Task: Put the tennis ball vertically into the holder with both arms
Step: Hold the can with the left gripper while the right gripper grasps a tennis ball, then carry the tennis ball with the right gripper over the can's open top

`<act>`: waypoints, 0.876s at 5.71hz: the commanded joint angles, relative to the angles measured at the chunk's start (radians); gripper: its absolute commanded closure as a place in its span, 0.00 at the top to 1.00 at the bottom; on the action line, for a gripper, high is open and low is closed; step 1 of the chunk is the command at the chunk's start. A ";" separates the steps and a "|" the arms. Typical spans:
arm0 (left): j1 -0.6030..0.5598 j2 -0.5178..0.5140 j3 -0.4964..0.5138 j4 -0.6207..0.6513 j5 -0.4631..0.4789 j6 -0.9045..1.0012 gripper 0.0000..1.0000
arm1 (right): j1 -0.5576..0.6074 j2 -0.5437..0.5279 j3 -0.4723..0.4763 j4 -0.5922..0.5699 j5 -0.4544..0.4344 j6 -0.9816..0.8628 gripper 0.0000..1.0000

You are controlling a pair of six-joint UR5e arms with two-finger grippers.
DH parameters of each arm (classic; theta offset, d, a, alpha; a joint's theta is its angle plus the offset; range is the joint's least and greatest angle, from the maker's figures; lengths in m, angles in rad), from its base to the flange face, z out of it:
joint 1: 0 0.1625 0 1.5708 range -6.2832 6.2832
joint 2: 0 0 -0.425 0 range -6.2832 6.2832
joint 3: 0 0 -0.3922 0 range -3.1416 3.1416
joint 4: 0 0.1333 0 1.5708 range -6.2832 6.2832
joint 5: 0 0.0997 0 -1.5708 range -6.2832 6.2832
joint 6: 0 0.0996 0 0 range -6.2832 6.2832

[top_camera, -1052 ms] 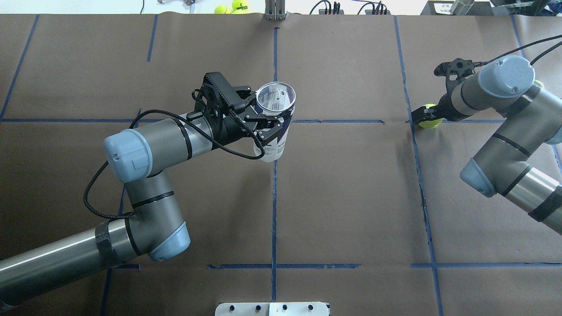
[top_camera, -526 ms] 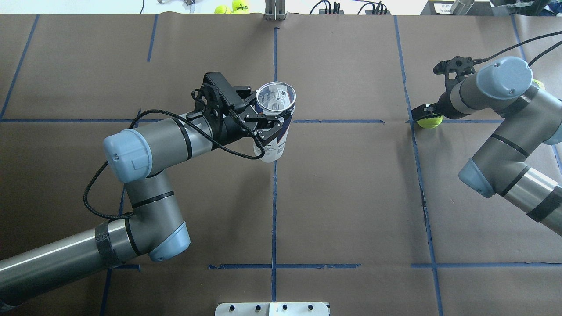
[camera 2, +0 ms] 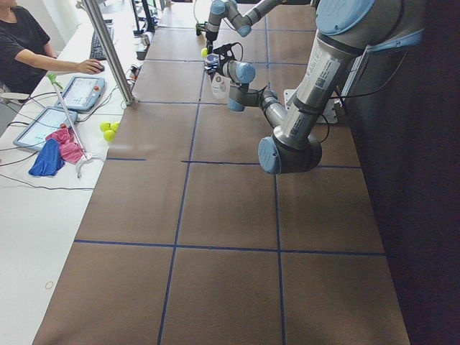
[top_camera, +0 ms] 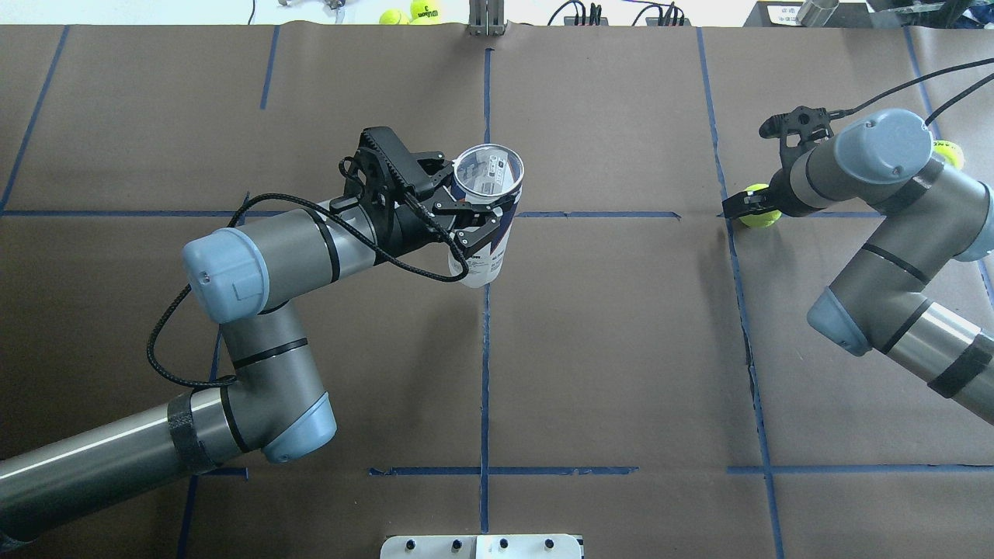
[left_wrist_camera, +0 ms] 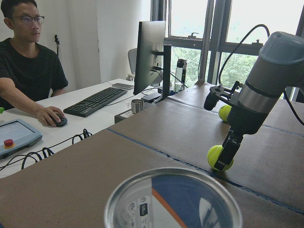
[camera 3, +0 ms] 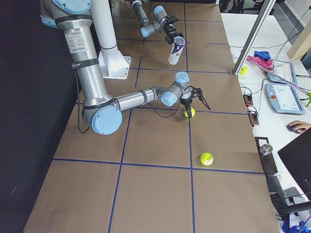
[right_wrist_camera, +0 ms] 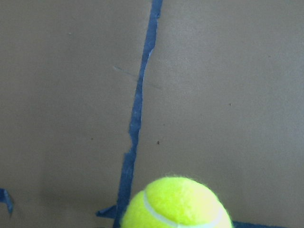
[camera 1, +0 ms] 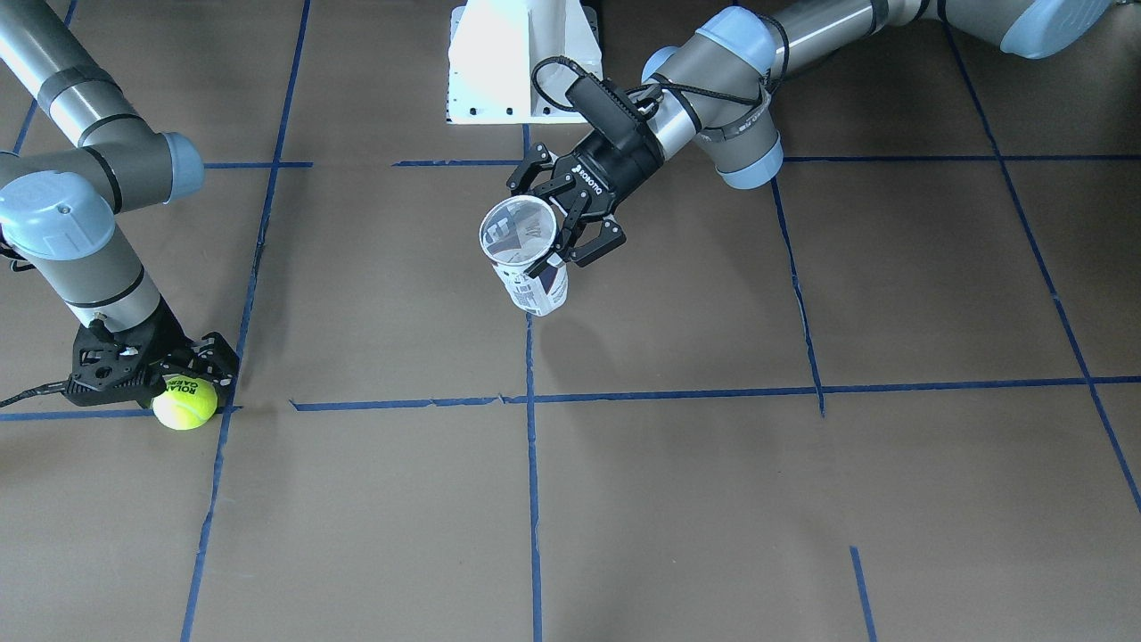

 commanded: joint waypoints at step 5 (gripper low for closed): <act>0.019 0.003 0.009 -0.015 0.002 0.000 0.57 | 0.020 0.109 0.336 -0.171 0.083 0.156 0.03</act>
